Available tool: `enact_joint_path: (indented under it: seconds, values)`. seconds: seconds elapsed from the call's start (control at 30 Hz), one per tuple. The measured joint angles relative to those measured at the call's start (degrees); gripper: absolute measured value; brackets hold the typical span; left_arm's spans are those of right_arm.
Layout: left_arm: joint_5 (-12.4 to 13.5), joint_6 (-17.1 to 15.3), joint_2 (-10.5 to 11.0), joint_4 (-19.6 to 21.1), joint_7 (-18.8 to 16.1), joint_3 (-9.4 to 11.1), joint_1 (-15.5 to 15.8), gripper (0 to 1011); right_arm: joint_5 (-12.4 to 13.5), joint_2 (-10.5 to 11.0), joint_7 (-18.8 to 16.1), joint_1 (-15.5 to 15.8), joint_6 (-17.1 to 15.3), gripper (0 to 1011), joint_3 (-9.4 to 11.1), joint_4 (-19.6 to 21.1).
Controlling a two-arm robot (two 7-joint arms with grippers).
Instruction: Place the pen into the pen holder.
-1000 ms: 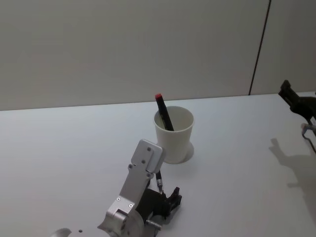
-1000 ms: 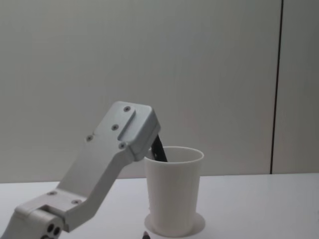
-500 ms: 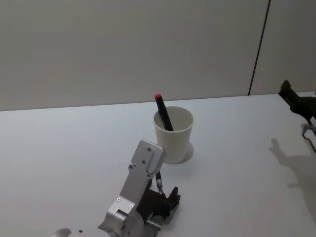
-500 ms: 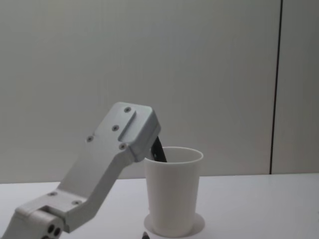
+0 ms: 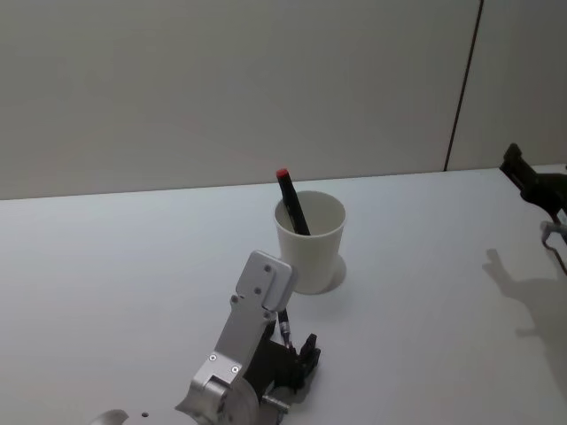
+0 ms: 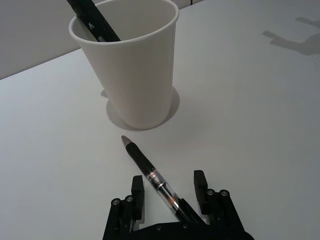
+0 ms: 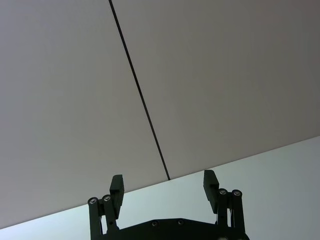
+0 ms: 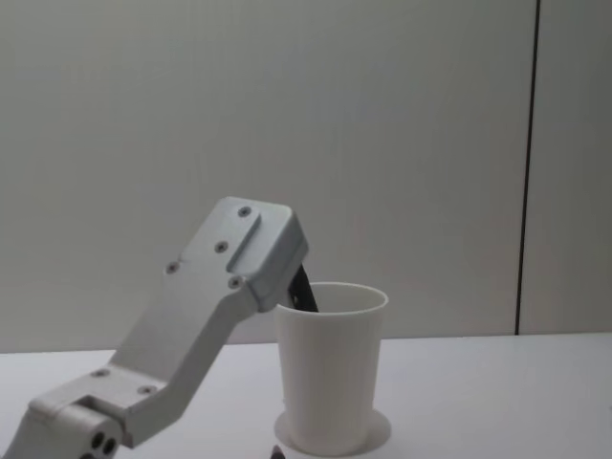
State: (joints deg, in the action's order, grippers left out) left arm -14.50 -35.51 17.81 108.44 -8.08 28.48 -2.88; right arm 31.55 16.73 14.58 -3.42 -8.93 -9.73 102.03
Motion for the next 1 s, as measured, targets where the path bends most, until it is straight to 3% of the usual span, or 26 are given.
enact_joint_path:
  seconds: [1.0]
  values:
    - [0.0, -0.1, 0.0, -0.1, 0.0, 0.0, 0.0, 413, 0.0, 0.0, 0.0, 0.0, 0.0, 1002, 0.0, 0.0]
